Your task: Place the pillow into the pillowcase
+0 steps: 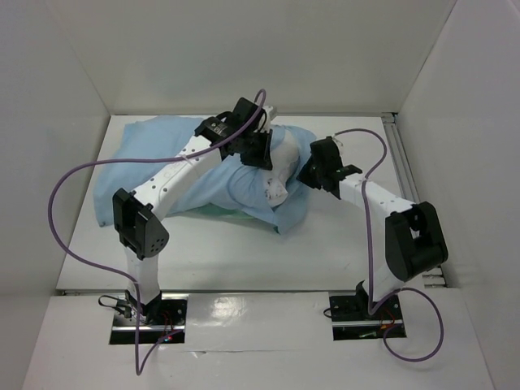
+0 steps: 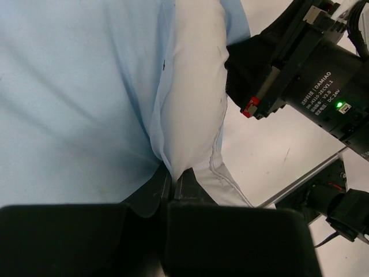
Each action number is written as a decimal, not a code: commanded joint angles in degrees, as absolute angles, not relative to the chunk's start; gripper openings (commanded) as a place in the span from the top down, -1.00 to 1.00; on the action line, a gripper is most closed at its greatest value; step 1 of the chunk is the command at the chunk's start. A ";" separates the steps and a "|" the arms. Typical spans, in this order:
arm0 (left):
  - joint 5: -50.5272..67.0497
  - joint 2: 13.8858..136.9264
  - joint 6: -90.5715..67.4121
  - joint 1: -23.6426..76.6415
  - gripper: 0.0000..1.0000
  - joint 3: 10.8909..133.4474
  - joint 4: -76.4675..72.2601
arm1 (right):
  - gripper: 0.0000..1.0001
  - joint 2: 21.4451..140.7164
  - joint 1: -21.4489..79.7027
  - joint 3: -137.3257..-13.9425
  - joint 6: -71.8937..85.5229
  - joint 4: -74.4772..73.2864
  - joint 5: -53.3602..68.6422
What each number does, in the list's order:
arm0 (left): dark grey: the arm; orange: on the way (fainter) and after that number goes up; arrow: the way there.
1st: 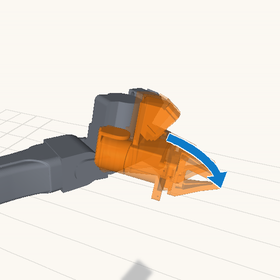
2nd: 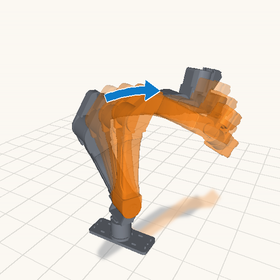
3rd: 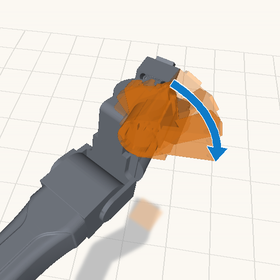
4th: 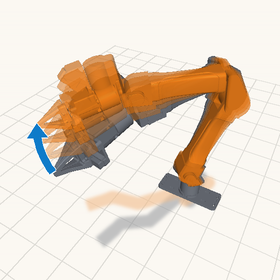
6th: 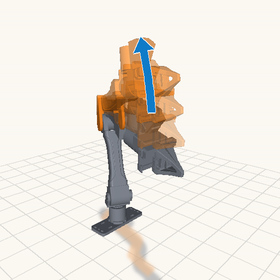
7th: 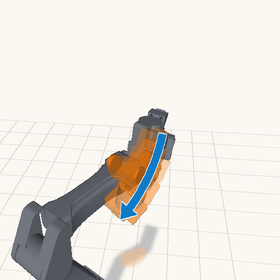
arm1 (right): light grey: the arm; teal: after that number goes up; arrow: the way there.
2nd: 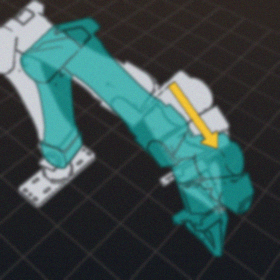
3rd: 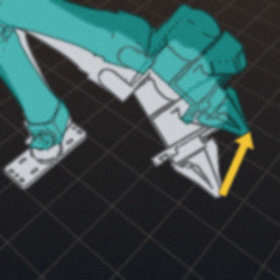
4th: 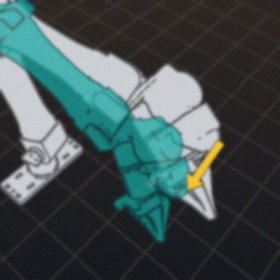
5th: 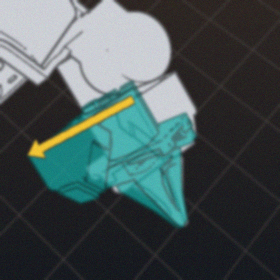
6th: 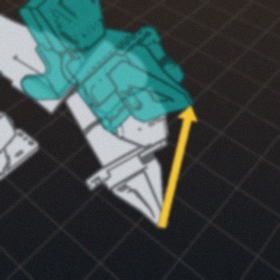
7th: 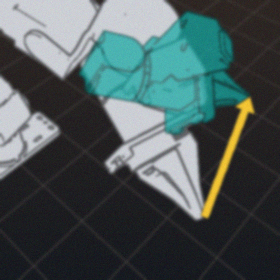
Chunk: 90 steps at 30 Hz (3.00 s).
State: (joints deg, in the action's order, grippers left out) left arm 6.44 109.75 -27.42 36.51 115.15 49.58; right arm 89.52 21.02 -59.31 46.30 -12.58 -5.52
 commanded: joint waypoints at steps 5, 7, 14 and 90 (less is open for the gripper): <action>3.35 106.60 -32.43 35.77 1.00 112.33 40.11 | 1.00 82.73 22.94 -64.42 35.96 -14.24 1.63; 0.10 108.27 -34.61 35.77 1.00 111.80 38.59 | 1.00 80.61 24.24 -64.42 33.15 -16.17 5.78; -8.07 116.89 -40.42 35.77 1.00 115.49 34.81 | 1.00 71.12 31.81 -63.90 25.15 -22.68 16.42; -3.07 101.61 -36.74 37.53 1.00 104.85 47.99 | 1.00 81.04 33.31 -74.27 35.33 -38.14 -20.74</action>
State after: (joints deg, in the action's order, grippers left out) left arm -0.73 106.13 -36.40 38.52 104.33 47.40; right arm 83.33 33.58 -71.70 34.74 -38.83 -18.11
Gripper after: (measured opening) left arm 0.023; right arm 0.009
